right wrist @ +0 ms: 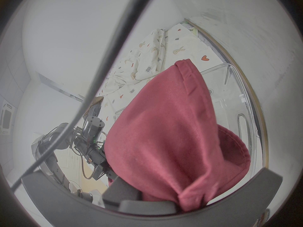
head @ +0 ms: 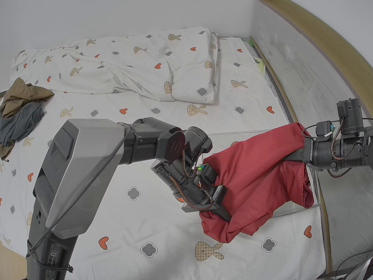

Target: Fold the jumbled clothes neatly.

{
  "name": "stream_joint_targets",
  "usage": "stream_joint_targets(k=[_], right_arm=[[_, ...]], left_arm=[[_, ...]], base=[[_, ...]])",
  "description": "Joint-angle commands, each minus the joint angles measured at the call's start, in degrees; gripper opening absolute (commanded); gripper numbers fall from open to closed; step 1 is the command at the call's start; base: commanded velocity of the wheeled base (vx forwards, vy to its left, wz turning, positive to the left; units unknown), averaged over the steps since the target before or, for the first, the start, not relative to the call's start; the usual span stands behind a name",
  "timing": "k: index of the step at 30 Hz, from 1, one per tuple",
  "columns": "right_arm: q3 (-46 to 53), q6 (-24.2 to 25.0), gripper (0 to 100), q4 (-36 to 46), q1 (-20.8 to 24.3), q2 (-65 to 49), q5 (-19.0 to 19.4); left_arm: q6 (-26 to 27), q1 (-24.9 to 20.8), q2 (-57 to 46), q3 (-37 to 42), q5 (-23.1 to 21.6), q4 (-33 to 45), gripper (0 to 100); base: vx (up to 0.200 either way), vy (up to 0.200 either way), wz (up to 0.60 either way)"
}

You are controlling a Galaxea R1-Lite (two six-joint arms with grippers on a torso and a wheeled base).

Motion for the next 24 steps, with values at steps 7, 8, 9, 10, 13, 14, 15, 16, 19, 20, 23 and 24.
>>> stream_joint_targets(k=[7,8,9,10,13,14,15,16,19,20,23,24], right_arm=[[0.9,-0.4,0,0.1,0.4,0.0,0.1],[1.1,-0.4,0,0.1,0.4,0.0,0.1],[1.1,-0.4,0,0.1,0.4,0.0,0.1],[1.4,-0.5,0,0.1,0.4,0.0,0.1],[1.9,-0.5,0,0.1,0.4,0.2,0.2],[2.0,-0.5,0,0.1,0.4,0.3,0.2],[2.0,-0.5,0,0.1,0.4,0.3,0.2],[2.0,-0.5,0,0.1,0.4,0.3,0.2],[2.1,-0.5,0,0.1,0.5,0.3,0.3],[2.3,-0.5,0,0.1,0.5,0.2,0.3],[2.5,-0.5,0,0.1,0.6,0.2,0.3],[2.7,-0.5,0,0.1,0.6,0.2,0.3]], left_arm=[[0.3,0.3,-1.1,0.0,0.2,2.2,0],[0.3,0.3,-1.4,0.0,0.3,2.5,0],[0.3,0.3,-1.4,0.0,0.3,2.5,0],[2.2,0.3,-2.2,0.0,0.7,3.4,0],[3.9,-0.1,-2.6,0.0,6.7,5.4,0],[4.5,-0.4,-2.8,0.0,9.1,5.5,0],[5.1,-0.5,-2.9,0.0,10.6,5.7,0],[5.1,-0.5,-2.9,0.0,10.6,5.7,0],[5.8,-1.2,-3.8,0.0,12.3,7.3,0],[5.9,-1.4,-4.3,0.0,12.3,9.3,0],[6.5,-1.5,-5.1,0.0,12.3,11.3,0],[6.8,-1.5,-5.4,0.0,12.3,11.7,0]], base=[[0.000,0.000,0.00],[0.000,0.000,0.00],[0.000,0.000,0.00],[0.000,0.000,0.00],[0.000,0.000,0.00],[0.000,0.000,0.00],[0.000,0.000,0.00],[0.000,0.000,0.00],[0.000,0.000,0.00],[0.000,0.000,0.00],[0.000,0.000,0.00],[0.000,0.000,0.00]])
